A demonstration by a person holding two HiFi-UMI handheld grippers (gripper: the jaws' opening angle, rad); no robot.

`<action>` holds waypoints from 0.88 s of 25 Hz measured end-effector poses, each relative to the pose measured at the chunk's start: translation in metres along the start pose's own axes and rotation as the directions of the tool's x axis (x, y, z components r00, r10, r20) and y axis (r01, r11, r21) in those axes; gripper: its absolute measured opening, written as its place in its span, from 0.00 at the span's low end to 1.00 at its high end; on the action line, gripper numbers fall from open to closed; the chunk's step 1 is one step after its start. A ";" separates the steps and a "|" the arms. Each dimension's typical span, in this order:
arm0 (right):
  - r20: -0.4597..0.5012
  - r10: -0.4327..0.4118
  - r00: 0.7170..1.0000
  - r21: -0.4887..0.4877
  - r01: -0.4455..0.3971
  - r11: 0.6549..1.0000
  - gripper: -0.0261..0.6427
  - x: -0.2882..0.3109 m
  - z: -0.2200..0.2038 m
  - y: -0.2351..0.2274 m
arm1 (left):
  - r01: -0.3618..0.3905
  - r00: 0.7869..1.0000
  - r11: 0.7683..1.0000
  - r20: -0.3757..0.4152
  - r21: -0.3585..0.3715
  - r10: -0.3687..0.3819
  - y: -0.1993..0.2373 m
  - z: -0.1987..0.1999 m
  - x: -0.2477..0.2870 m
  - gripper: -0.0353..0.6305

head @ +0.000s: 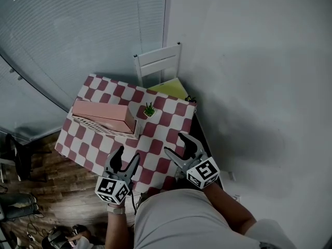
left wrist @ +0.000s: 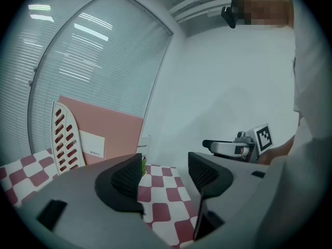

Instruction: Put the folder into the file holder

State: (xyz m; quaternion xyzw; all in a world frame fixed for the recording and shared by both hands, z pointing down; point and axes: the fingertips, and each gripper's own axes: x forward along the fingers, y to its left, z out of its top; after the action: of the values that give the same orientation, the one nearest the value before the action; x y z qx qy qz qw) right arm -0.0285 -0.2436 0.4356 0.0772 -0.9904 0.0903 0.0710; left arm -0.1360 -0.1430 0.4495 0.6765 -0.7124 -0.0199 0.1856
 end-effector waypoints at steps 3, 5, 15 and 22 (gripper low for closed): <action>-0.025 0.000 1.000 -0.008 0.000 1.000 0.49 0.003 -0.003 0.003 | -0.001 1.000 1.000 0.000 -0.005 0.001 0.000 -0.001 -0.002 0.45; -0.044 0.001 0.999 -0.017 -0.002 1.000 0.48 0.005 -0.006 0.004 | -0.003 1.000 1.000 0.000 -0.008 0.003 0.001 -0.002 -0.003 0.44; -0.057 0.006 0.998 -0.013 -0.006 1.000 0.48 0.010 -0.009 0.004 | -0.023 1.000 1.000 0.001 -0.021 0.023 0.006 -0.006 -0.008 0.44; -0.068 0.020 0.998 -0.023 -0.022 1.000 0.48 0.012 -0.010 0.009 | -0.036 0.999 0.999 0.000 -0.029 0.036 0.007 -0.009 -0.013 0.44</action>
State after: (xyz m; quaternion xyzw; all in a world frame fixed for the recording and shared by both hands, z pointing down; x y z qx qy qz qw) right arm -0.0402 -0.2344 0.4456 0.0630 -0.9892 0.0820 0.1043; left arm -0.1397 -0.1277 0.4569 0.6610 -0.7240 -0.0271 0.1953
